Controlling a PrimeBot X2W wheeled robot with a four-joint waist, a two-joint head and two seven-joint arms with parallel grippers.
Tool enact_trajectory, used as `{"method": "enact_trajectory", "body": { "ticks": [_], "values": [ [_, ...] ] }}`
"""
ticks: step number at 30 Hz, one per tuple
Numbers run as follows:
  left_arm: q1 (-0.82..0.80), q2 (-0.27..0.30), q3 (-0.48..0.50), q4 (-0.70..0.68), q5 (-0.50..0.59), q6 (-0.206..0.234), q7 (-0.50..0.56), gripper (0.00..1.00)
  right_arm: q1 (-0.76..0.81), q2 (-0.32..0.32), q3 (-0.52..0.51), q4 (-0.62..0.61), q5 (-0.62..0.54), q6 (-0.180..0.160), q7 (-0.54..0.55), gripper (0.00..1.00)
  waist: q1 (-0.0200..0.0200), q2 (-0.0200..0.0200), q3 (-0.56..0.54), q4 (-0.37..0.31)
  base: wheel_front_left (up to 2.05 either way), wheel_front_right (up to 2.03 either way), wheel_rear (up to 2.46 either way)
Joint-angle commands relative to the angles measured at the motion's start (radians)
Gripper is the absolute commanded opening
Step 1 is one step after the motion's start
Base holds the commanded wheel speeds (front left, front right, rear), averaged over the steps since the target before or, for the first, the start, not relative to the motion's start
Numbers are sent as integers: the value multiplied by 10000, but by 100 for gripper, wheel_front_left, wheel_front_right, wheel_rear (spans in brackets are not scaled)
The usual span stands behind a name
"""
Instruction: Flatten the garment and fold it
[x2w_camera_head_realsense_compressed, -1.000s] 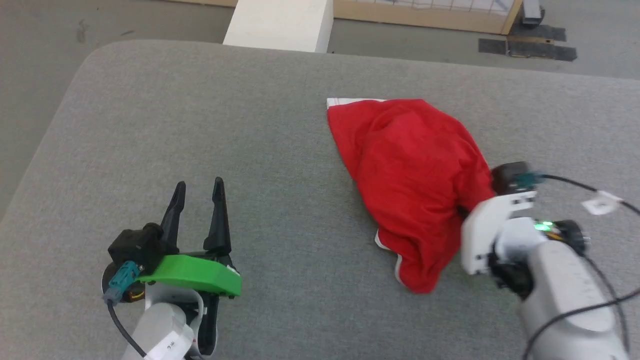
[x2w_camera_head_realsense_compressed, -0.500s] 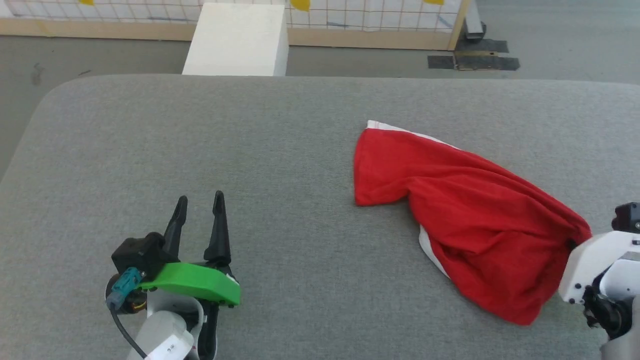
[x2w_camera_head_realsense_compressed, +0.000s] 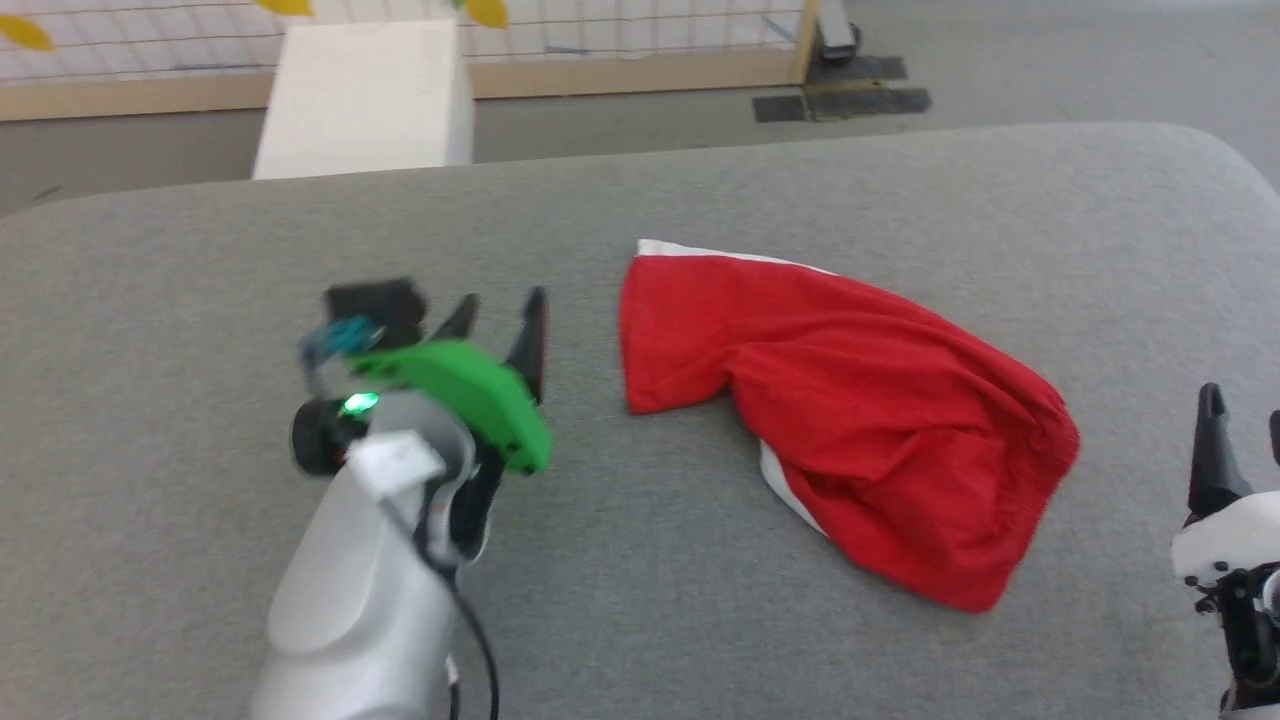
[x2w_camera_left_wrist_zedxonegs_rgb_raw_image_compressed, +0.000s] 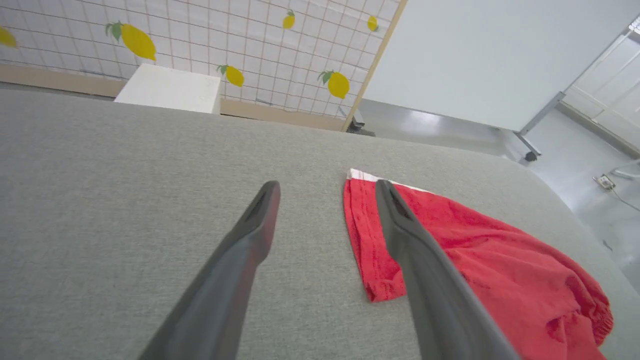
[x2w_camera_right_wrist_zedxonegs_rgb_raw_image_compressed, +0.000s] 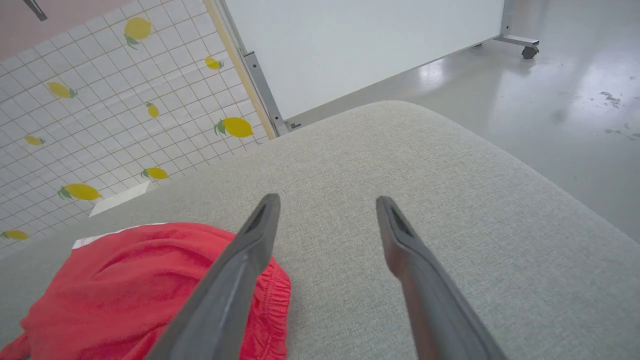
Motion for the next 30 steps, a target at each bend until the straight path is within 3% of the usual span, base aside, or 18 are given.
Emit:
{"method": "enact_trajectory", "body": {
  "ticks": [1, 8, 15, 16, 17, 23, 30],
  "values": [
    [-483, -49, -230, 348, 15, 50, 596, 100, 101, 17, 105, 50, 129, -15, -124, 100, 0, 0, 396, -661, 0, 0, 0],
    [-2051, 8, -1355, 2486, 425, 252, 3592, 100, 8, 19, 511, 373, 399, -15, -603, 100, 0, 0, 1047, -1593, 0, 0, 0],
    [-2039, 242, -1807, 3541, 683, 276, 4412, 100, -104, 19, 701, 834, 519, -15, -993, 100, 0, 0, 1304, -1930, 0, 0, 0],
    [-1990, 232, -1859, 3595, 662, 195, 4423, 68, -110, 19, 680, 870, 508, -15, -1030, 100, 0, 0, 1307, -1913, 0, 0, 0],
    [-1937, 213, -1915, 3637, 612, 55, 4406, 0, -114, 19, 642, 911, 478, -15, -1062, 100, 0, 0, 1307, -1868, 0, 0, 0],
    [-1947, 86, -1946, 3633, 361, -370, 3601, 0, -192, 20, 598, 1061, 321, -15, -1114, 100, 0, 0, 1115, -1410, 0, 0, 0],
    [-2358, -17, -1122, 2932, -392, -419, 2108, 0, -162, 20, 762, 1080, 205, -15, -1016, 100, 0, 0, 689, -630, 0, 0, 0]
  ]
}}
